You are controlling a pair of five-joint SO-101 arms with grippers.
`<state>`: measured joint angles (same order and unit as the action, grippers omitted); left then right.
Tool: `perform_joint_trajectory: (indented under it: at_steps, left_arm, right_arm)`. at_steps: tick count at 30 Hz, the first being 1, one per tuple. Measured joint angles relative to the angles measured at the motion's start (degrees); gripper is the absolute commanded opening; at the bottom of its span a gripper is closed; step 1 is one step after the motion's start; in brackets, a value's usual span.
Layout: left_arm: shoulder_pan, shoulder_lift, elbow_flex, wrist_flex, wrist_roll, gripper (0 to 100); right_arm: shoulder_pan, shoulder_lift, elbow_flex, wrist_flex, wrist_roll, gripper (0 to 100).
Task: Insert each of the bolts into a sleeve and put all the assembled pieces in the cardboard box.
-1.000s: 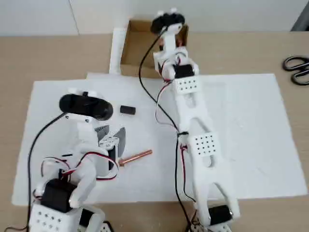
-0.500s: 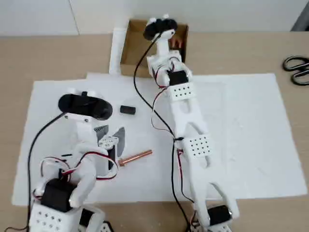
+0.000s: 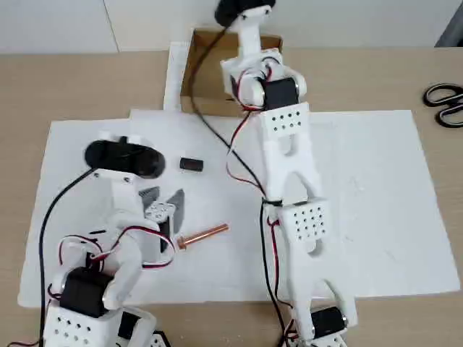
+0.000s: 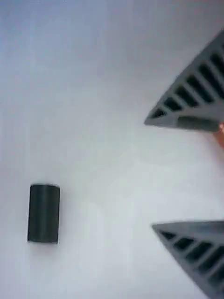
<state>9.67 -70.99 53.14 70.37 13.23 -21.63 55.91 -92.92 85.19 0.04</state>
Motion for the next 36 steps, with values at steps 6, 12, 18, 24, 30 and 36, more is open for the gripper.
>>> perform_joint_trajectory:
  at_steps: [6, 12, 18, 24, 30, 36]
  left_arm:
    - [-17.49, -0.09, -0.62, 0.0, 1.14, 13]
    - [-40.53, -0.18, -4.13, 4.66, 4.22, 13]
    - [-57.14, -0.18, -4.13, 10.55, 4.22, 13]
    - [-63.21, -0.18, -4.13, 12.48, 4.13, 13]
    - [-63.47, -0.18, -1.85, 12.4, 4.22, 13]
    - [-63.47, -0.18, -1.58, 12.4, 4.22, 13]
  right_arm:
    - [-6.68, -4.4, -0.53, 12.92, 0.0, 19.1]
    - [-9.93, -4.4, 1.93, 13.54, 0.0, 19.1]
    - [-11.52, -2.64, 10.46, 13.54, 7.21, 19.1]
    - [-14.95, -2.46, 21.19, 13.54, 21.1, 19.0]
    - [-14.95, -2.37, 26.11, 12.84, 27.25, 19.0]
    - [-14.86, 1.23, 26.2, 9.23, 28.31, 19.0]
